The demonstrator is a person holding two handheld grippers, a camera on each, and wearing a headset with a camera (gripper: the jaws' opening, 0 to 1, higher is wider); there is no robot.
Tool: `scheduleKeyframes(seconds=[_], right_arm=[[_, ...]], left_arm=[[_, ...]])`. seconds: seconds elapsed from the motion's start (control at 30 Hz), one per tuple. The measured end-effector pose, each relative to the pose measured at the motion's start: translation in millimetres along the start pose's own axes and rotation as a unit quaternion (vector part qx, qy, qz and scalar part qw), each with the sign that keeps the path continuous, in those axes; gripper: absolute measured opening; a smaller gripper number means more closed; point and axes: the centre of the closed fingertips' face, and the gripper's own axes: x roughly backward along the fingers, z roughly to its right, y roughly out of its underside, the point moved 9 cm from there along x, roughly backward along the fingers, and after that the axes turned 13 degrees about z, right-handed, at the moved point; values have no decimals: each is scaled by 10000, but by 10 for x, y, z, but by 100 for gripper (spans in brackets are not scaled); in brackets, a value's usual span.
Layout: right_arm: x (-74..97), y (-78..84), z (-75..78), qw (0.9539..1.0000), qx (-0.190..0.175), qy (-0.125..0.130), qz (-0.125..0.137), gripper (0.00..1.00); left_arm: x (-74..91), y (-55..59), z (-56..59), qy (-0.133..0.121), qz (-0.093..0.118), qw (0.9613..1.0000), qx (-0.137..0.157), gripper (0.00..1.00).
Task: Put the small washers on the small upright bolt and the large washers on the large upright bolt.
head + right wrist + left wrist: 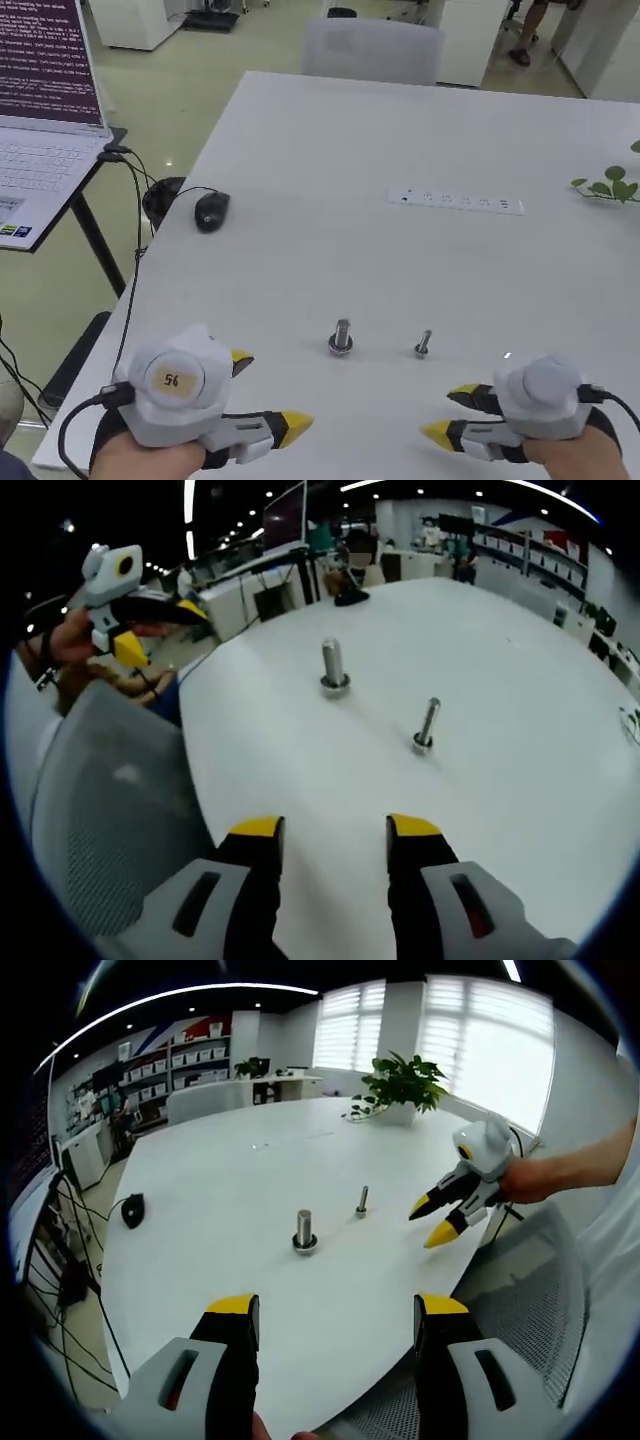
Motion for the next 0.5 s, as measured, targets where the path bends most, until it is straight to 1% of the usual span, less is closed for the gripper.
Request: scheduleKeyframes(seconds=[0.2,0.27,0.33,0.5], right_arm=[[98,73,33,9985,-353,294,285,47],[107,89,4,9983,-376,280,332,48],[104,98,-24,9985,-349,272,317,50],[105,102,-17,9982,-394,317,336,51]], left_arm=[[-25,5,7,47,-30,10000,-14,62],[-35,8,12,62,-40,10000,-13,62],[-42,7,17,75,-45,10000,-17,62],[-51,4,22,76,-31,10000,-15,62]])
